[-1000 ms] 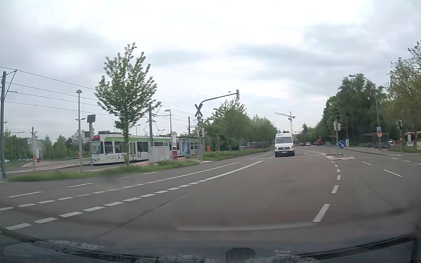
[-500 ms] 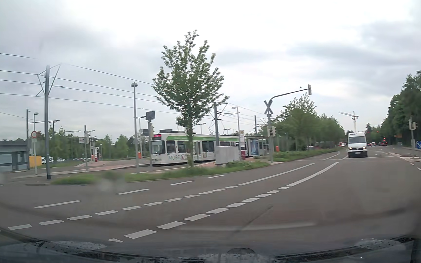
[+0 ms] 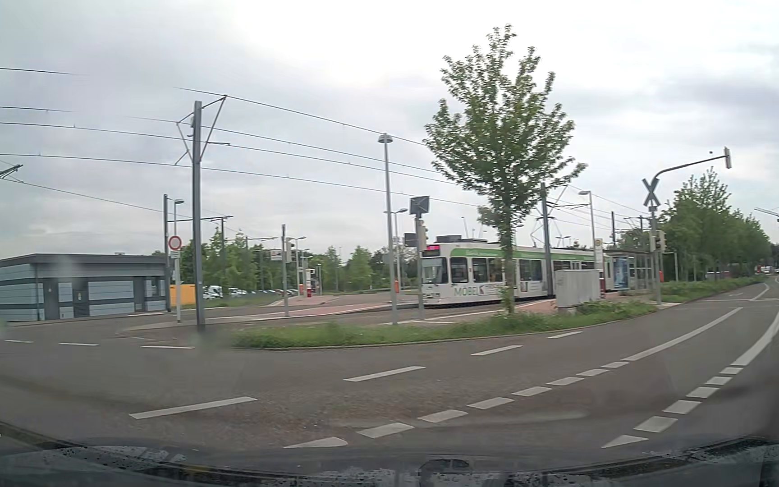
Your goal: Follow the waypoints while adhering to traffic rules and regulations
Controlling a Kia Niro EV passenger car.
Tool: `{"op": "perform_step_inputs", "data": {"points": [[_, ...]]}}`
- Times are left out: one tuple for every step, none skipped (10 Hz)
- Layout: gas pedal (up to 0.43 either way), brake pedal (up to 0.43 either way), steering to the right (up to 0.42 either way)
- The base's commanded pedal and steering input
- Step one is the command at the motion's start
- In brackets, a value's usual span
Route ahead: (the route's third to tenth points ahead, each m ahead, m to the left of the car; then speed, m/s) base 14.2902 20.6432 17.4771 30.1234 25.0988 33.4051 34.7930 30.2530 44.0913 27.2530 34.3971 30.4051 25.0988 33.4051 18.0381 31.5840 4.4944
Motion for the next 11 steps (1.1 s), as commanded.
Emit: {"op": "perform_step_inputs", "data": {"points": [[0.118, 0.0, -0.49], [0.118, 0.0, -0.49], [0.118, 0.0, -0.488], [0.11, 0.0, -0.481], [0.11, 0.0, -0.471], [0.11, 0.0, -0.465], [0.11, 0.0, -0.46], [0.11, 0.0, -0.457], [0.11, 0.0, -0.452], [0.11, 0.0, -0.443], [0.11, 0.0, -0.431]]}}
